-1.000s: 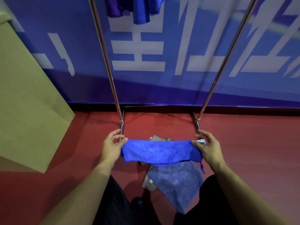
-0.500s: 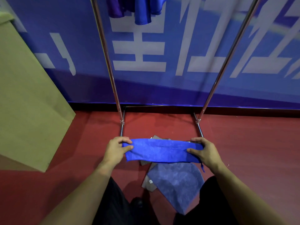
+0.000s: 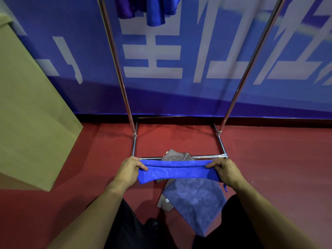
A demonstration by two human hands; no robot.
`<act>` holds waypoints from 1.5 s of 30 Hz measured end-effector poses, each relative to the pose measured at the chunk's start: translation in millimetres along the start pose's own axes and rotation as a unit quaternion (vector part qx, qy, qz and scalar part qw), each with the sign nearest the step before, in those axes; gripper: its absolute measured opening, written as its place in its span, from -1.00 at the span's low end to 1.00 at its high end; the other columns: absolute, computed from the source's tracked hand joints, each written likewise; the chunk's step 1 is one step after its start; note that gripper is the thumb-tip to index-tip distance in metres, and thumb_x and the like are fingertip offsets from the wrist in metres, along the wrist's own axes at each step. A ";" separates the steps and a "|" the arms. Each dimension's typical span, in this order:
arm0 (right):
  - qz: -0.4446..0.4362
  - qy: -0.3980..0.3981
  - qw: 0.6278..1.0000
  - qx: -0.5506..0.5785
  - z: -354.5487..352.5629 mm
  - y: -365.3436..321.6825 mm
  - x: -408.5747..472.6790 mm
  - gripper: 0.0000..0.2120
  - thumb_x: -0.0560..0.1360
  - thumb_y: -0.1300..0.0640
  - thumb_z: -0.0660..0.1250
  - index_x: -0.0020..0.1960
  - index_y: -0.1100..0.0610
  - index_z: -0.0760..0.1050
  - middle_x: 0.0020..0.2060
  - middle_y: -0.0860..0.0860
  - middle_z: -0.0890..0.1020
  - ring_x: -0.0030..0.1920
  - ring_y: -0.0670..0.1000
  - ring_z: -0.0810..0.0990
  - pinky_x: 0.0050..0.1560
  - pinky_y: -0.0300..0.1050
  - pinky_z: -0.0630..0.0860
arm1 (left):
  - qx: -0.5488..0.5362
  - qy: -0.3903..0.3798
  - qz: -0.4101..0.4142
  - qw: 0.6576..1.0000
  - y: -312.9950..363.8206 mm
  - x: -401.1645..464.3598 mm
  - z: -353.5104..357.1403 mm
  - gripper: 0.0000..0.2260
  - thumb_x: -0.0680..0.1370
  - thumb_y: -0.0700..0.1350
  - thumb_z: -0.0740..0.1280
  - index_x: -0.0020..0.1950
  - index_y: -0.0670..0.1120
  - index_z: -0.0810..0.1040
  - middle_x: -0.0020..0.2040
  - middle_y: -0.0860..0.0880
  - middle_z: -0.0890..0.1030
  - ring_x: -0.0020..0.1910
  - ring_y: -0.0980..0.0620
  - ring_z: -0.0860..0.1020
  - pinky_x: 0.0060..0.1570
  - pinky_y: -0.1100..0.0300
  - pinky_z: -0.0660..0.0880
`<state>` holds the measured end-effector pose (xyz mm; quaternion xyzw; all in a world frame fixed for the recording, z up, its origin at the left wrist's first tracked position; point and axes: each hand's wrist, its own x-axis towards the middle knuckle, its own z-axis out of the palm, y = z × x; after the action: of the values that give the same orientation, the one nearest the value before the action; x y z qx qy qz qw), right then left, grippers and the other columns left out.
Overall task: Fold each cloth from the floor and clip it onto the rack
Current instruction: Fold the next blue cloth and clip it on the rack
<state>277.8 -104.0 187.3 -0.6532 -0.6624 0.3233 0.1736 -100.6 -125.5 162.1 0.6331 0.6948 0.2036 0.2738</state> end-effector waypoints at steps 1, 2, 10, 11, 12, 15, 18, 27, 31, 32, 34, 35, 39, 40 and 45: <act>0.000 -0.004 1.000 0.000 0.1 0.1 -0.1 -0.69 0.53 0.42 0.27 -0.04 0.16 0.74 -0.07 -0.06 0.66 -0.06 -0.07 0.57 -0.10 -0.62 0.32 | 0.006 -0.001 0.001 1.000 1.6 0.0 -0.9 -0.55 0.47 -0.50 0.19 -0.11 -0.07 0.78 0.12 -0.12 0.63 0.10 -0.10 0.61 0.13 0.38 0.35; 0.002 -0.007 1.000 0.002 -0.3 -0.1 -0.4 -0.72 0.53 0.39 0.29 -0.02 0.15 0.74 -0.08 -0.07 0.65 -0.07 -0.08 0.57 -0.11 -0.61 0.32 | 0.007 -0.001 0.001 1.000 3.3 0.2 -1.8 -0.58 0.49 -0.48 0.20 -0.05 -0.10 0.77 0.10 -0.12 0.64 0.09 -0.10 0.61 0.11 0.39 0.34; 0.022 0.022 0.999 0.040 0.5 -3.6 -2.8 -0.79 0.26 0.10 0.65 -0.25 -0.11 0.65 -0.40 -0.29 0.63 -0.31 -0.28 0.55 -0.09 -0.20 0.45 | -0.092 0.019 -0.021 0.995 19.7 -8.0 -7.6 -0.88 0.48 -0.17 0.51 -0.10 0.07 0.69 -0.08 0.19 0.59 0.12 0.10 0.41 0.14 0.38 0.26; 0.020 0.040 0.998 0.034 0.1 -3.8 -2.9 -0.79 0.22 0.02 0.65 -0.27 -0.15 0.65 -0.32 -0.27 0.66 -0.18 -0.21 0.59 0.03 -0.10 0.49 | -0.113 0.024 -0.023 0.993 21.4 -8.3 -9.4 -0.88 0.44 -0.14 0.55 -0.11 0.04 0.69 -0.08 0.18 0.61 0.09 0.12 0.45 0.11 0.40 0.29; 0.014 0.058 0.998 0.024 -0.6 -3.2 -2.7 -0.79 0.19 -0.05 0.65 -0.27 -0.20 0.64 -0.24 -0.25 0.67 -0.04 -0.13 0.60 0.15 -0.01 0.49 | -0.142 0.027 -0.028 0.989 22.8 -8.3 -11.2 -0.87 0.41 -0.15 0.58 -0.12 0.02 0.68 -0.08 0.16 0.63 0.05 0.17 0.51 0.06 0.44 0.33; -0.008 0.087 0.996 0.032 -5.8 -12.2 -6.7 -0.78 0.21 -0.01 0.67 -0.27 -0.16 0.65 -0.18 -0.20 0.64 0.04 -0.10 0.56 0.28 0.04 0.43 | -0.222 0.023 -0.059 0.973 24.9 -7.3 -15.8 -0.83 0.39 -0.20 0.59 -0.09 -0.07 0.66 -0.06 0.12 0.68 -0.11 0.36 0.59 -0.03 0.52 0.41; -0.023 0.060 0.993 0.098 -10.1 -20.6 -12.4 -0.77 0.27 0.12 0.66 -0.14 0.02 0.68 -0.18 -0.17 0.66 -0.11 -0.26 0.60 0.24 -0.09 0.45 | -0.270 0.029 -0.081 0.959 23.2 -7.2 -19.1 -0.82 0.39 -0.23 0.59 -0.07 -0.07 0.69 -0.05 0.05 0.70 -0.15 0.25 0.62 -0.03 0.38 0.52; 0.004 -0.017 0.984 0.176 -5.1 -11.0 -6.7 -0.66 0.30 0.13 0.65 0.04 0.08 0.68 -0.08 -0.08 0.74 -0.08 -0.15 0.68 -0.03 -0.35 0.56 | -0.430 0.074 -0.151 0.887 16.6 -2.0 -20.4 -0.50 0.36 -0.31 0.59 0.26 -0.07 0.59 0.09 -0.13 0.69 0.06 -0.09 0.66 0.18 0.00 0.58; 0.010 -0.046 0.988 0.145 0.2 -12.1 -5.5 -0.70 0.40 -0.05 0.56 -0.23 0.17 0.62 -0.39 -0.12 0.61 -0.38 -0.16 0.51 -0.30 -0.26 0.47 | -0.520 0.089 -0.180 0.830 21.1 0.1 -21.8 -0.58 0.40 -0.34 0.54 0.23 -0.15 0.58 0.08 -0.23 0.70 0.02 -0.10 0.67 0.21 -0.02 0.56; 0.010 -0.041 0.991 0.129 2.3 -11.4 -5.3 -0.61 0.43 -0.11 0.52 -0.29 0.20 0.55 -0.44 -0.12 0.51 -0.41 -0.14 0.42 -0.33 -0.20 0.41 | -0.535 0.089 -0.177 0.821 21.9 0.3 -23.2 -0.64 0.43 -0.34 0.51 0.19 -0.17 0.60 0.10 -0.25 0.69 0.02 -0.11 0.67 0.22 -0.01 0.57; 0.018 -0.042 0.993 0.108 5.2 -8.4 -4.6 -0.58 0.45 -0.14 0.49 -0.33 0.18 0.50 -0.48 -0.11 0.43 -0.44 -0.12 0.34 -0.37 -0.16 0.33 | -0.556 0.089 -0.168 0.809 25.4 0.1 -26.0 -0.75 0.48 -0.32 0.47 0.15 -0.21 0.63 0.11 -0.26 0.69 -0.01 -0.08 0.68 0.16 0.06 0.61; 0.025 -0.055 0.993 0.106 6.2 -7.2 -4.4 -0.61 0.45 -0.11 0.50 -0.30 0.17 0.53 -0.50 -0.09 0.46 -0.46 -0.11 0.37 -0.38 -0.16 0.35 | -0.559 0.089 -0.160 0.809 27.3 0.1 -26.8 -0.77 0.49 -0.30 0.46 0.14 -0.21 0.63 0.09 -0.26 0.69 -0.03 -0.07 0.67 0.09 0.08 0.62; 0.012 -0.058 0.995 0.080 12.8 -8.3 -4.1 -0.86 0.42 0.03 0.56 -0.19 0.06 0.64 -0.30 -0.05 0.71 -0.32 -0.21 0.60 -0.09 -0.13 0.54 | -0.481 0.092 -0.106 0.866 43.8 1.4 -29.7 -0.64 0.37 -0.10 0.60 0.11 -0.16 0.66 -0.01 -0.17 0.73 -0.09 -0.08 0.65 -0.09 0.04 0.53; -0.002 -0.044 0.996 0.073 14.4 -11.8 -3.9 -0.87 0.41 0.02 0.57 -0.15 0.02 0.64 -0.21 -0.10 0.72 -0.20 -0.28 0.62 0.00 -0.22 0.52 | -0.441 0.081 -0.083 0.890 49.8 3.7 -30.8 -0.67 0.39 -0.13 0.60 0.10 -0.16 0.66 -0.03 -0.12 0.73 -0.11 -0.01 0.65 -0.11 0.09 0.56; -0.092 -0.048 0.988 0.116 18.9 -66.8 -9.6 -0.70 0.39 0.02 0.58 0.08 0.02 0.63 0.01 -0.17 0.69 0.08 -0.28 0.61 0.14 -0.45 0.42 | -0.245 -0.041 0.050 0.967 85.3 13.7 -42.2 -0.85 0.44 -0.29 0.53 -0.04 -0.15 0.66 -0.36 0.18 0.64 -0.40 0.34 0.52 -0.37 0.48 0.40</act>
<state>216.0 -113.0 219.1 -0.5485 -0.6853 0.4115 0.2452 -62.7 -99.4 246.5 0.5886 0.5796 0.3549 0.4378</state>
